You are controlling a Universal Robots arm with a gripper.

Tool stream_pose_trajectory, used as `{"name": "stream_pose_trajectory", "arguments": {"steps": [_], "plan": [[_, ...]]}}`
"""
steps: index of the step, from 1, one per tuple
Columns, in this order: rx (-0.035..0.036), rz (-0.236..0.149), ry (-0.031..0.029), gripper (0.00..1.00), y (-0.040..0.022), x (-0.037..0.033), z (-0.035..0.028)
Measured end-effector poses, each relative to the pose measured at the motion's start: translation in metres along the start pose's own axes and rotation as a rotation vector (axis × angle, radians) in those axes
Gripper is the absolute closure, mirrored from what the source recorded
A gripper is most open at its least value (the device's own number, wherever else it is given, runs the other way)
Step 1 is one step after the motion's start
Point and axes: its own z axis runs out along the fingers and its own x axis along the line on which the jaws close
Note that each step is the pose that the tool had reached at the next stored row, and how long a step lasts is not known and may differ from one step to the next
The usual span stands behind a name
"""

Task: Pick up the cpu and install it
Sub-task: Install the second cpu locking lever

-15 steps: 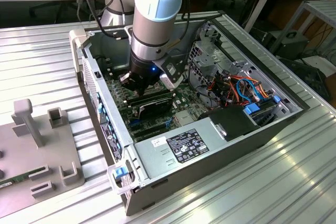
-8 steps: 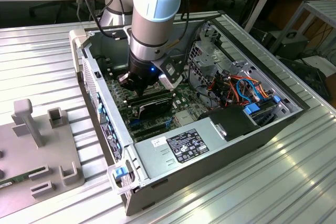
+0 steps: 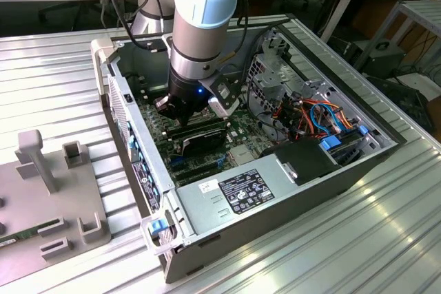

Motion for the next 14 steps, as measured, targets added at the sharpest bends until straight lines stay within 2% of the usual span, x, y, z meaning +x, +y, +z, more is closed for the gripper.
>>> {"name": "stream_pose_trajectory", "arguments": {"steps": [5, 14], "plan": [[-0.0001, 0.0, -0.0002, 0.89, 0.0007, 0.0001, 0.0013], [0.0001, 0.0, -0.0023, 0.89, 0.0023, 0.0062, 0.0022]]}}
